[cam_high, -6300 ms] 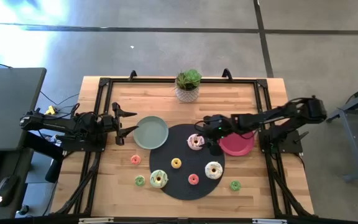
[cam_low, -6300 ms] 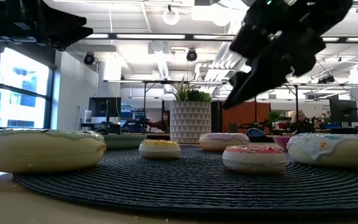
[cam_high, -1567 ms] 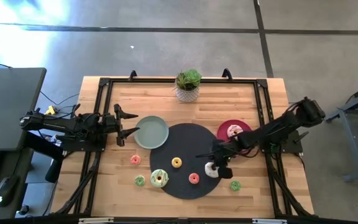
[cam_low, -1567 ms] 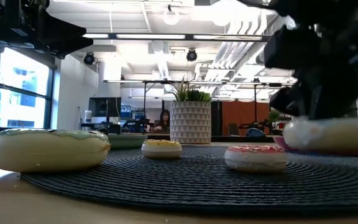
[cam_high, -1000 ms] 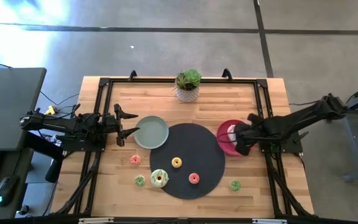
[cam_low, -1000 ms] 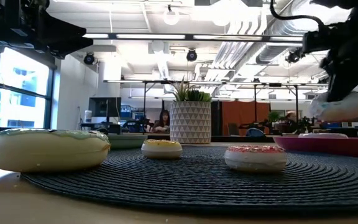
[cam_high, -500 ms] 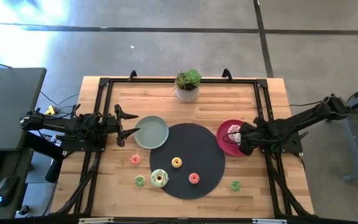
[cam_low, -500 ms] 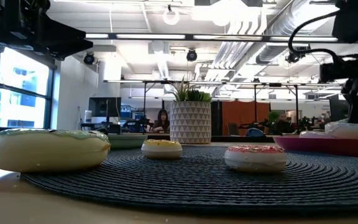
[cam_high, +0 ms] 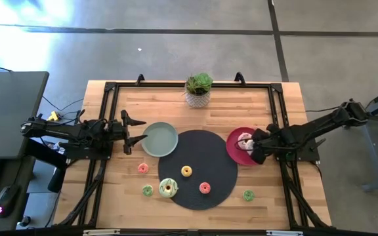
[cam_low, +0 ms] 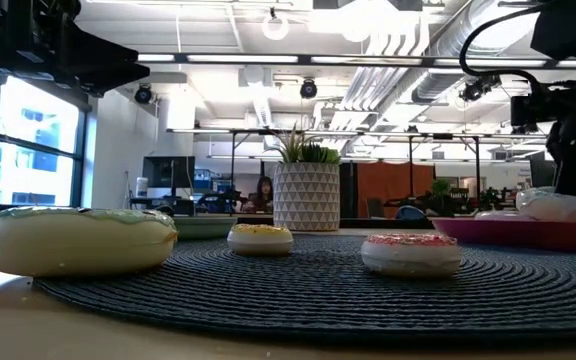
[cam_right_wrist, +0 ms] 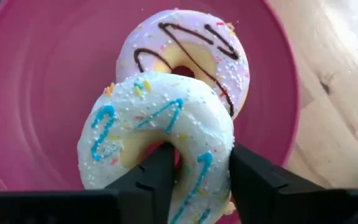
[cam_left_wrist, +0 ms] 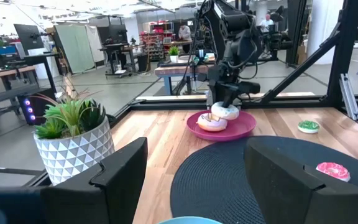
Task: Pick & Place donuts
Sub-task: Put the large white donut on the red plate
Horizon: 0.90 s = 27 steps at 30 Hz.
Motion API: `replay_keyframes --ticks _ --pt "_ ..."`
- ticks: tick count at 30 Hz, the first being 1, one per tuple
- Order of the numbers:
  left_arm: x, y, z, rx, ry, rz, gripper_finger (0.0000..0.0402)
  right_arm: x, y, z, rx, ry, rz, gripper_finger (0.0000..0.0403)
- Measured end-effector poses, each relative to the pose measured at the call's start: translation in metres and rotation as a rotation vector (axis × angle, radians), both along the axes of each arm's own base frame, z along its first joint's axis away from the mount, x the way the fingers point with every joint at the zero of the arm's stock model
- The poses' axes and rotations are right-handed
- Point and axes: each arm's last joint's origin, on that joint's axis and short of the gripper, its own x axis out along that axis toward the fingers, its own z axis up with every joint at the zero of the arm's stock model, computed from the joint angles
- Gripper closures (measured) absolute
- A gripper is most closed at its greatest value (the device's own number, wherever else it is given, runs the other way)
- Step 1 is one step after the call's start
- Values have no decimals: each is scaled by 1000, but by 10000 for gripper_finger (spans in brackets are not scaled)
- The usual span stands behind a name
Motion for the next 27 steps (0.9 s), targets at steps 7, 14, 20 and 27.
replay_keyframes --ticks 7,14,20,27 --pt "0 0 0 -2 -1 0 145 0 1 0 49 14 16 218" --pt "0 0 1 -4 -10 0 145 0 2 0 48 21 46 199" --pt "0 0 1 -4 -11 0 145 2 2 0 63 8 52 198" --pt "0 0 1 -4 -12 0 145 1 3 0 93 18 59 198"
